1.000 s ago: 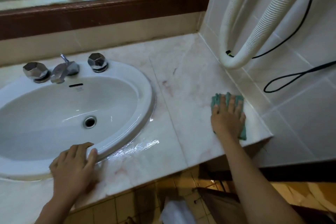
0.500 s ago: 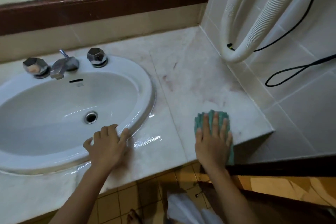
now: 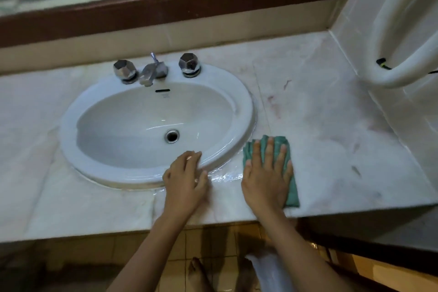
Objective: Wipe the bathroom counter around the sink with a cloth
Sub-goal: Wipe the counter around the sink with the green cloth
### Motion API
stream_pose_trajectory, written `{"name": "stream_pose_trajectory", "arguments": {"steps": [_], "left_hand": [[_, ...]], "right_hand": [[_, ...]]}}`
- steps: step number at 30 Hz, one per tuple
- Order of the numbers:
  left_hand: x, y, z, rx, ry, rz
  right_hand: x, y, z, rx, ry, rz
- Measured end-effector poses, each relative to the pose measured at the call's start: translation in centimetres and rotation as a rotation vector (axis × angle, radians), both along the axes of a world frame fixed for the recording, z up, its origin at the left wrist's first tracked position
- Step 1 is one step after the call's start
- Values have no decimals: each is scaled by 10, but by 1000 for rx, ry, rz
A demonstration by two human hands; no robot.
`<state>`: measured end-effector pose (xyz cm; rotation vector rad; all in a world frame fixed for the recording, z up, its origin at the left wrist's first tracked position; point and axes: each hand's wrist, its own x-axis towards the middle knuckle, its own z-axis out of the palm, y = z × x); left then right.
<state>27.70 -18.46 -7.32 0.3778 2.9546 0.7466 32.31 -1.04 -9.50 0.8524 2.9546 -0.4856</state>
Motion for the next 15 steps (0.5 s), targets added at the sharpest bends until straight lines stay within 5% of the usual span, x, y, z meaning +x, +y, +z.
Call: {"name": "stream_pose_trajectory", "arguments": {"steps": [4, 8, 15], "left_hand": [[55, -55, -10, 147, 100, 211], [91, -129, -35, 46, 75, 464], [60, -241, -27, 130, 91, 774]], "right_hand": [[32, -61, -3, 15, 51, 89], [45, -109, -3, 6, 17, 259], [41, -194, -5, 9, -1, 590]]}}
